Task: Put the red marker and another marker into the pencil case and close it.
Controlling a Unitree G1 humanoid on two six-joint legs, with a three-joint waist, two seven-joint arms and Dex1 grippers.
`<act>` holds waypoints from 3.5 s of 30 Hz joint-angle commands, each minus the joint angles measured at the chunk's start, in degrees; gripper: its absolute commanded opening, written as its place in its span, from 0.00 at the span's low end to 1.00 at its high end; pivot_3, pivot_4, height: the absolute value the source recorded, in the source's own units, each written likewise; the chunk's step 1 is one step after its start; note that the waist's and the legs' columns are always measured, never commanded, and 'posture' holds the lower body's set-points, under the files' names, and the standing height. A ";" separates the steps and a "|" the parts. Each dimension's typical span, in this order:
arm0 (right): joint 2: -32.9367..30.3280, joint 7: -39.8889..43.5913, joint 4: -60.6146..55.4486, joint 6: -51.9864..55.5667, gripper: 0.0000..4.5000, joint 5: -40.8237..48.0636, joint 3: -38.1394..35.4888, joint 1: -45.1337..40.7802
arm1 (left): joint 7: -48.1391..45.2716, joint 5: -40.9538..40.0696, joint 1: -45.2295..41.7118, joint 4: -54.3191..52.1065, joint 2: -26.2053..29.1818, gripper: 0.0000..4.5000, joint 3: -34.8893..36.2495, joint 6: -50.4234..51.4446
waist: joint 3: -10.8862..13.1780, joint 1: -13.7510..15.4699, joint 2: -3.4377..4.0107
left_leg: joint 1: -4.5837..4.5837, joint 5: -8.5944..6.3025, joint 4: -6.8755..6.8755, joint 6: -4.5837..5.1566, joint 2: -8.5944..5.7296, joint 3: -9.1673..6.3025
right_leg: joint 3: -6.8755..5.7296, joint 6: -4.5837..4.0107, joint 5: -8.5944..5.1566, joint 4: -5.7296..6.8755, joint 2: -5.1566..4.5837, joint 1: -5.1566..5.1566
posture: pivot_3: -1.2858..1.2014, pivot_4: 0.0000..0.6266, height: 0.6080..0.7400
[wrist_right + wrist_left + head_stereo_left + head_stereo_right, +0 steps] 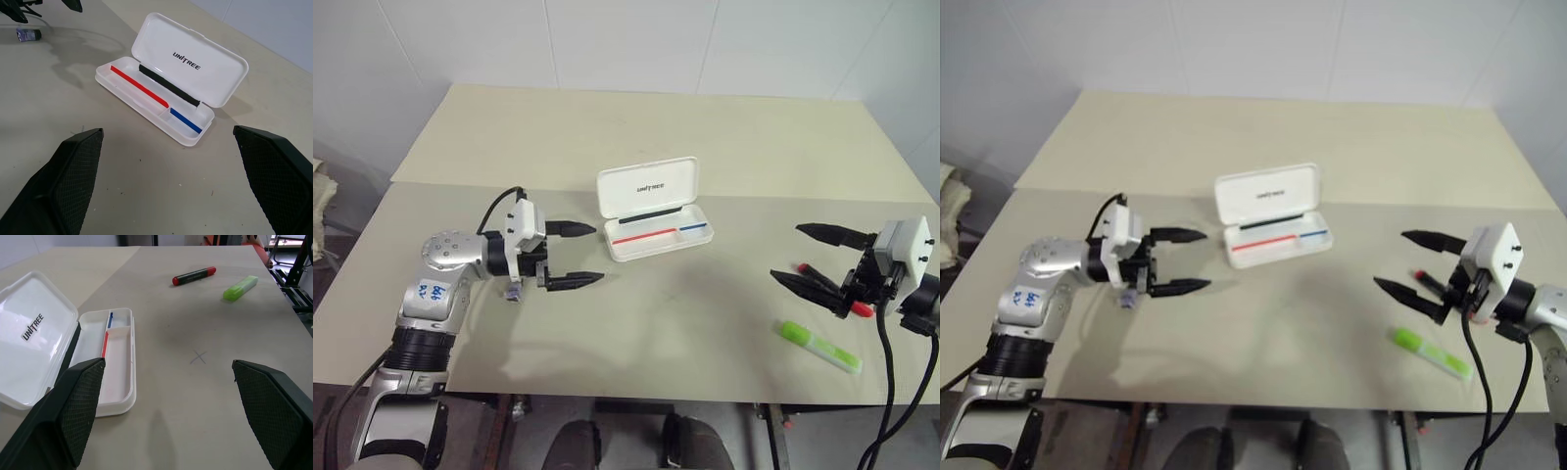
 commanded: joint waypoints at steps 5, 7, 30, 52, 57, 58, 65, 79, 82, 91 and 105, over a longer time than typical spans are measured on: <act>-0.43 0.39 -1.14 0.80 1.00 1.13 0.37 -2.30 | 0.28 0.24 0.17 -1.20 0.33 0.99 -0.06 -0.61 | 0.00 0.06 0.00 | 0.00 0.00 0.00 0.00 0.00 -0.01 | -0.01 0.00 0.00 0.00 0.00 0.00 | 0.52 0.24 1.00; -1.25 0.99 -0.65 1.28 1.00 1.27 0.75 -4.20 | 0.54 0.48 -0.08 -1.21 0.04 0.99 -0.44 -0.58 | 0.00 -0.01 0.00 | 0.00 0.00 0.01 0.00 0.00 -0.01 | 0.00 0.00 0.00 0.00 0.00 0.00 | 0.52 0.24 1.00; 3.55 -2.63 -8.52 1.15 1.00 1.33 5.36 -5.14 | 6.82 11.45 -6.93 7.59 -8.97 0.24 -9.42 -5.13 | 0.01 0.15 -0.03 | -0.04 0.00 0.05 0.00 -0.01 -0.01 | -0.02 0.00 0.00 0.00 0.01 0.01 | 0.52 0.24 1.00; 2.89 -3.36 -14.85 2.34 1.00 3.18 3.05 2.48 | 9.44 19.27 -13.48 16.44 -12.97 0.95 -14.26 -4.31 | 0.01 0.23 -0.05 | -0.04 0.00 0.06 0.02 -0.03 0.01 | -0.02 0.01 0.00 0.01 0.00 0.01 | 0.52 0.24 1.00; 1.09 -1.78 -14.78 2.33 1.00 3.87 0.64 4.46 | 9.12 20.81 -14.06 17.18 -13.40 0.95 -15.42 -3.15 | 0.02 0.30 -0.06 | -0.04 0.00 0.06 0.03 -0.03 -0.02 | -0.03 0.01 0.00 0.01 0.00 0.01 | 0.52 0.24 1.00; 0.99 -1.72 -14.76 2.31 1.00 3.94 0.47 4.55 | 9.10 21.01 -14.10 17.27 -13.41 0.95 -15.47 -3.03 | 0.02 0.28 -0.06 | -0.04 0.00 0.06 0.03 -0.03 -0.02 | -0.03 0.01 0.00 0.01 0.00 0.01 | 0.52 0.24 1.00; -0.35 -0.76 -16.01 4.07 1.00 5.42 -2.49 6.82 | 9.29 21.54 -14.58 17.57 -13.21 0.95 -15.78 0.75 | 0.02 0.25 -0.06 | -0.04 0.00 0.07 0.04 -0.02 -0.02 | -0.02 0.01 0.00 0.01 0.00 0.01 | 0.52 0.24 1.00; -3.66 1.47 -16.68 7.82 1.00 8.39 -5.39 8.38 | 9.23 23.04 -18.46 22.56 -14.03 0.41 -16.47 4.00 | 0.02 0.18 -0.09 | -0.02 0.00 0.08 0.04 -0.02 -0.03 | -0.01 0.00 0.00 0.03 0.00 0.02 | 0.52 0.24 1.00; -4.39 1.46 -16.60 8.53 1.00 8.70 -5.33 7.35 | 9.24 23.74 -18.17 22.25 -14.07 0.18 -17.24 3.71 | 0.02 0.18 -0.09 | -0.02 0.00 0.08 0.04 -0.02 -0.03 | -0.01 0.00 0.00 0.03 0.00 0.02 | 0.52 0.24 1.00; -5.65 2.01 -16.10 9.58 1.00 8.97 -5.40 5.97 | 7.78 23.56 -16.51 19.37 -13.96 0.01 -17.96 1.92 | 0.01 0.55 -0.10 | -0.03 0.00 0.09 0.04 -0.04 -0.04 | -0.01 0.00 0.00 0.02 -0.01 0.02 | 0.52 0.24 1.00; -5.19 1.91 -15.40 9.60 1.00 8.57 -4.69 4.85 | -4.18 19.39 -11.02 7.30 -6.02 0.01 -17.65 1.68 | 0.01 0.68 -0.11 | -0.03 0.00 0.11 0.04 -0.03 -0.04 | -0.01 0.00 0.00 0.03 -0.01 0.02 | 0.52 0.24 1.00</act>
